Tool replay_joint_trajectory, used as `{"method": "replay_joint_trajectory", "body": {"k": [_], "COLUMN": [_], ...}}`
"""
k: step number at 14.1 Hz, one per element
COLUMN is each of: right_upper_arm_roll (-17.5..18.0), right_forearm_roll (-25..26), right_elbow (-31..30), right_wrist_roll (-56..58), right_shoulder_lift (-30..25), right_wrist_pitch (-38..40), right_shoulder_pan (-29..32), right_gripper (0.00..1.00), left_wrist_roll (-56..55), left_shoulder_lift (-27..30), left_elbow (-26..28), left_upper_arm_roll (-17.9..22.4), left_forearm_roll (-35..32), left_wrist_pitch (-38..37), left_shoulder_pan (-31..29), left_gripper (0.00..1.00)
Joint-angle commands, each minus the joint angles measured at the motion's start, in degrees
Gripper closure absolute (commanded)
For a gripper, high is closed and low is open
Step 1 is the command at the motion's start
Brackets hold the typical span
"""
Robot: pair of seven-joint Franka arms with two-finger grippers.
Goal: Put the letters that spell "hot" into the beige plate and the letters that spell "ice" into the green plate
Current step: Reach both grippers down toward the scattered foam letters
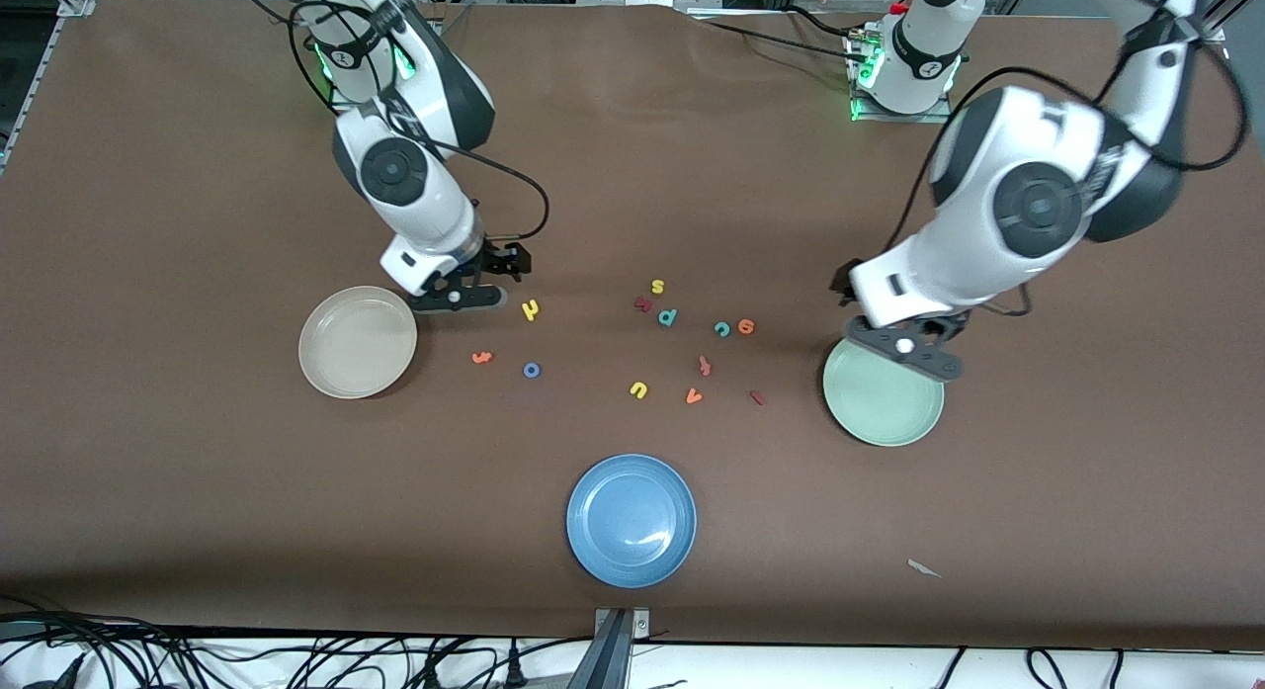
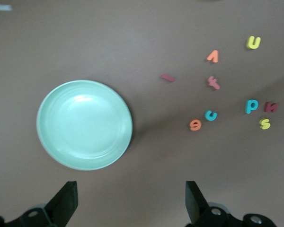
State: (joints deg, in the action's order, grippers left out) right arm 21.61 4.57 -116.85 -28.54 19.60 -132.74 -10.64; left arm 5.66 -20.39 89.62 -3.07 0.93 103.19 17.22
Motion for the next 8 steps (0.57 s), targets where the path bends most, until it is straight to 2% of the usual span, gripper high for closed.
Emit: {"method": "replay_joint_trajectory", "body": {"k": [1, 4, 8], "right_upper_arm_roll": [0.2, 0.1, -0.1], "right_forearm_roll": [3.5, 5.6, 10.0], "right_elbow": [0.2, -3.2, -3.5], "right_wrist_roll": [-0.1, -0.1, 0.1], "right_shoulder_lift": [4.9, 6.7, 9.6], "right_wrist_pitch": [-5.8, -14.7, -15.4], "right_shoulder_pan": [-1.1, -1.5, -1.5], "right_gripper": [0.00, 0.00, 0.00], "left_wrist_roll": [0.8, 0.8, 2.7], "left_shoulder_lift": [-2.9, -6.4, -10.2], "left_elbow": [-2.3, -2.3, -1.1], "left_upper_arm_roll": [0.4, 0.3, 0.4], "left_forearm_roll": [1.2, 0.9, 0.6], "left_wrist_pitch": [3.1, 5.8, 9.5], "left_shoulder_pan": [2.5, 4.7, 8.2], "left_gripper": [0.00, 0.00, 0.00]}}
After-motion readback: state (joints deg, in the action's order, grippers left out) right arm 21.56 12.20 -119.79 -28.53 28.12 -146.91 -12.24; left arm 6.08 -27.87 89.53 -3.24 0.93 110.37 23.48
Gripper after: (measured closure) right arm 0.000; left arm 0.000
